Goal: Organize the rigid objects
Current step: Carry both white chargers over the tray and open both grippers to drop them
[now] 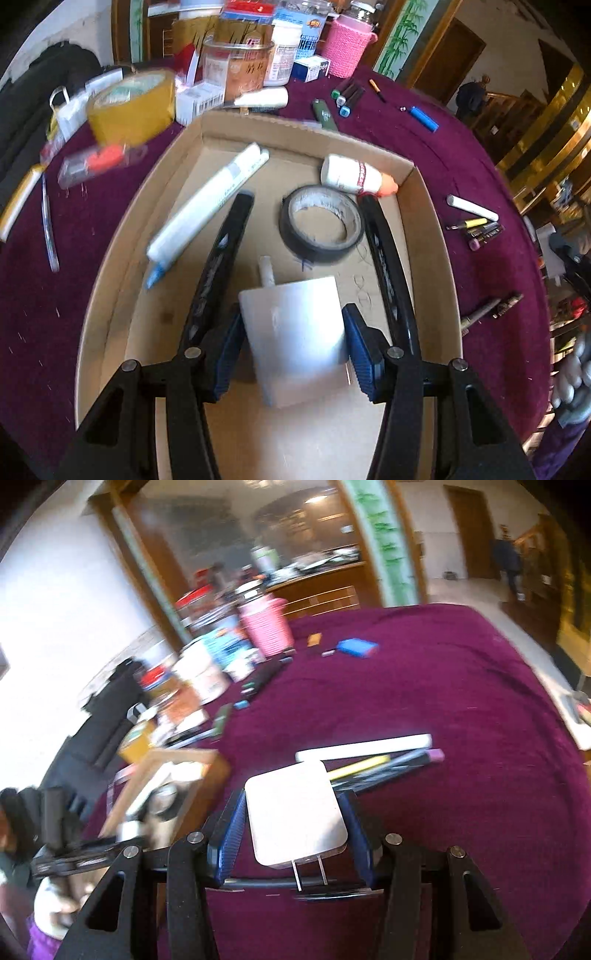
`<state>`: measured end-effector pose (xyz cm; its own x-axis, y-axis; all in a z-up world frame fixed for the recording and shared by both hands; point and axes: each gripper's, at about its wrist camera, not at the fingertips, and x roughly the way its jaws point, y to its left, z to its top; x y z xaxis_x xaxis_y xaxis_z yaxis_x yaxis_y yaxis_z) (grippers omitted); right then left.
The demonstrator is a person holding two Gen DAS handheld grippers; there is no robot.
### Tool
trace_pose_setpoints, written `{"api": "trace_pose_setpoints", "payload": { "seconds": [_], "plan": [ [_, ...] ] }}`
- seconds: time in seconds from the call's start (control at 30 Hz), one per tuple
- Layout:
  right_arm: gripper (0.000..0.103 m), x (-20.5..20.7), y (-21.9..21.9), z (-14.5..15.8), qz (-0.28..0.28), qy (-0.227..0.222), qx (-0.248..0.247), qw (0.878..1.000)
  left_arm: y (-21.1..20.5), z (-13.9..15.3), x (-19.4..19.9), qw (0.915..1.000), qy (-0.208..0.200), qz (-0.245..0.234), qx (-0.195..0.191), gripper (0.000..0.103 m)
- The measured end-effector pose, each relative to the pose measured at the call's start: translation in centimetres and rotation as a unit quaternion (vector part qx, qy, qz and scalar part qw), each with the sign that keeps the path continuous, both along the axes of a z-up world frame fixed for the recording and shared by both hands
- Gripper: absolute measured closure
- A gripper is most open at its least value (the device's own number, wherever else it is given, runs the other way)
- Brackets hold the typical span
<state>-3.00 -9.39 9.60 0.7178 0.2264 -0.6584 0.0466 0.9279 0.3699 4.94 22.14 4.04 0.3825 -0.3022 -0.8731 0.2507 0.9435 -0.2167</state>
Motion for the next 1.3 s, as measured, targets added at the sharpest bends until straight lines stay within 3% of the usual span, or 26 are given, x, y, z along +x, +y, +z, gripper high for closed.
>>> {"api": "trace_pose_setpoints", "payload": {
  "seconds": [0.1,0.2,0.3,0.4,0.47,0.63,0.77,1.03,1.3],
  "plan": [
    [0.047,1.1,4.2,-0.3,0.045,0.007,0.002,0.999,-0.1,0.3,1.1,0.9999,-0.001,0.008,0.006,0.051],
    [0.047,2.0,7.2,-0.8,0.075,0.015,0.001,0.997,0.0,0.5,2.4,0.9997,-0.002,0.023,0.003,0.038],
    [0.047,2.7,10.2,-1.3,0.108,0.024,0.006,0.994,0.9,1.5,2.5,0.9984,-0.003,0.032,-0.047,0.037],
    [0.047,2.8,12.5,-1.6,0.141,0.032,0.003,0.990,2.0,3.6,0.9,0.9950,-0.035,0.032,-0.088,0.033],
    [0.047,2.6,14.5,-1.8,0.172,0.040,-0.003,0.984,3.3,4.9,-0.6,0.9917,-0.062,0.039,-0.106,0.025],
    [0.047,1.9,18.8,-2.8,0.238,0.065,-0.017,0.969,6.8,6.4,-3.1,0.9847,-0.103,0.064,-0.125,0.025],
    [0.047,1.7,21.7,-4.1,0.280,0.093,-0.020,0.955,9.1,6.5,-4.0,0.9815,-0.107,0.080,-0.137,0.025],
    [0.050,3.6,24.8,-5.7,0.271,0.117,-0.104,0.950,11.7,5.8,-5.7,0.9780,-0.108,0.092,-0.153,0.025],
    [0.051,6.3,27.5,-5.7,0.273,0.118,-0.112,0.948,13.4,6.8,-7.1,0.9741,-0.135,0.101,-0.151,0.025]
  ]
}}
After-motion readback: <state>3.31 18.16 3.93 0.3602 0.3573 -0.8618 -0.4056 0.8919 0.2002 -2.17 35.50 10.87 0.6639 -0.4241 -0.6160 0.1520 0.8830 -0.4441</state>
